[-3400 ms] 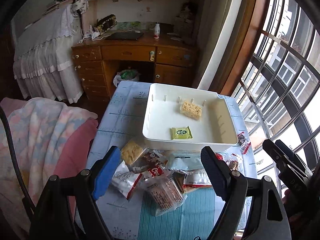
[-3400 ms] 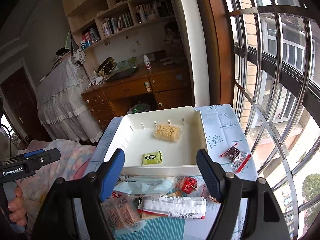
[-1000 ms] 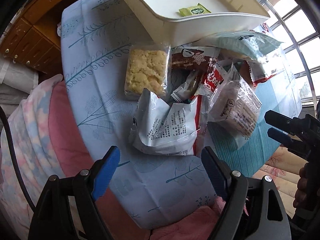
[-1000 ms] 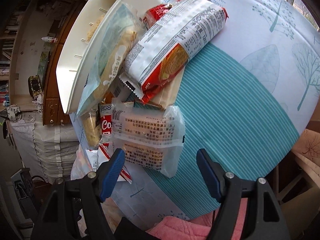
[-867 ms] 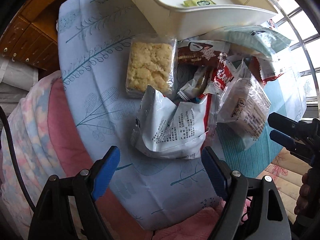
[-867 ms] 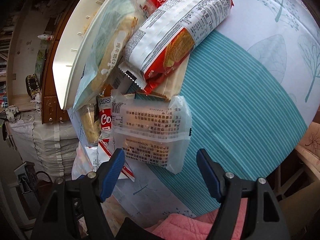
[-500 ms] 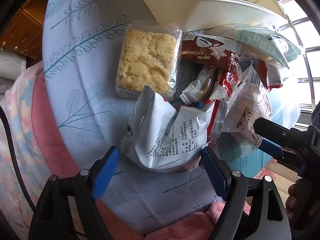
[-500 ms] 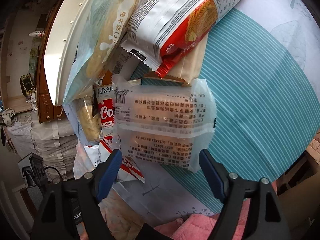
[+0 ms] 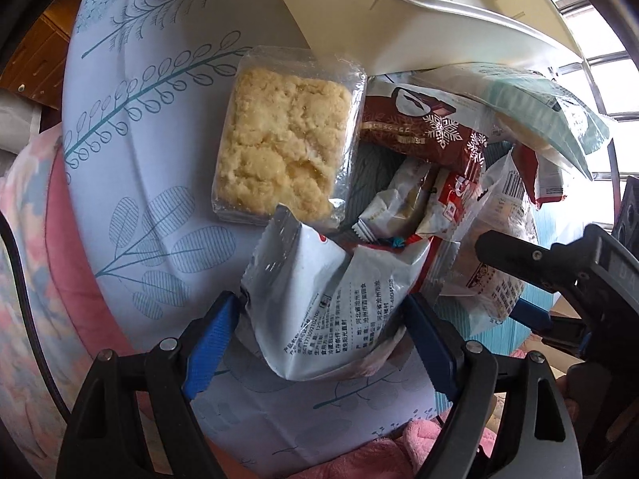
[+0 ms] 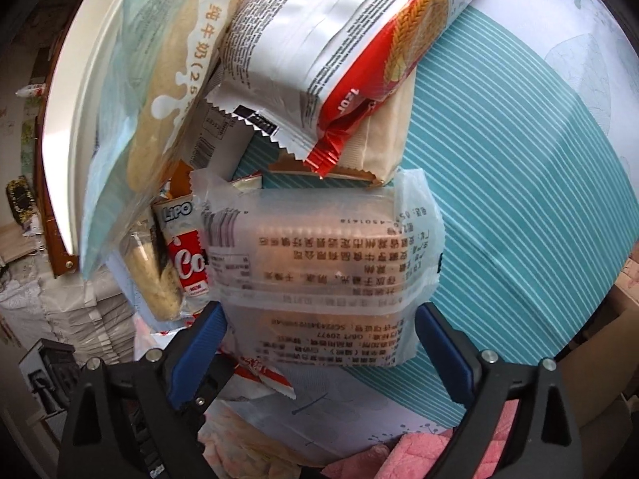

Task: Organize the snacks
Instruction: 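Grasp the white wafer packet with the left tool while the right tool grasps the clear cookie bag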

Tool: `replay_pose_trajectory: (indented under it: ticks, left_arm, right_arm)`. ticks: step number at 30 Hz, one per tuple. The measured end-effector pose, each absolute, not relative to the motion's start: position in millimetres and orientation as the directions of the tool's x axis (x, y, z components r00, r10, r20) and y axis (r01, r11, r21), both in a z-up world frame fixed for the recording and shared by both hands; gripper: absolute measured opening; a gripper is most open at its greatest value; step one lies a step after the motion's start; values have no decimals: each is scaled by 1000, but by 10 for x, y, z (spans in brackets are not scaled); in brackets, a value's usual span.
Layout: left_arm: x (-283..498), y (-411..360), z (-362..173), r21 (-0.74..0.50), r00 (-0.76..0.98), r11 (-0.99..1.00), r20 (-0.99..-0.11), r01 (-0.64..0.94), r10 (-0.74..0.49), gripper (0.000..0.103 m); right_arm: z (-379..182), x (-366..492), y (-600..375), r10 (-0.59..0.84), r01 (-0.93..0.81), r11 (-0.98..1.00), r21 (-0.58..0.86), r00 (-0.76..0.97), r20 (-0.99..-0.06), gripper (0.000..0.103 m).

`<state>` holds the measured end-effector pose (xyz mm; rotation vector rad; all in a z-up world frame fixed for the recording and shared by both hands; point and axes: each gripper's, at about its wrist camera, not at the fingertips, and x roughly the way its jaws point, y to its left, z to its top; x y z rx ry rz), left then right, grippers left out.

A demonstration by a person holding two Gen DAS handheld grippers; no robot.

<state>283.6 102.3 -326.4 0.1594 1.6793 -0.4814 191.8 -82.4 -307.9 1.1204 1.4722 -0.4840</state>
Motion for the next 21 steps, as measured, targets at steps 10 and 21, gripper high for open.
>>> replay_pose_trajectory:
  ticks: [10,21]
  left_arm:
    - [2962,1135,-3320,-249,-178,903,-964,351,-197,84]
    - [2952,1163,-3299,-264,-185,904,-960,336,-211,78]
  right_arm:
    - [-3217,2119,-710,349,869,441,226,66,-935,99]
    - [-3237,2069,-845,359,859,449,244,77,-930,92]
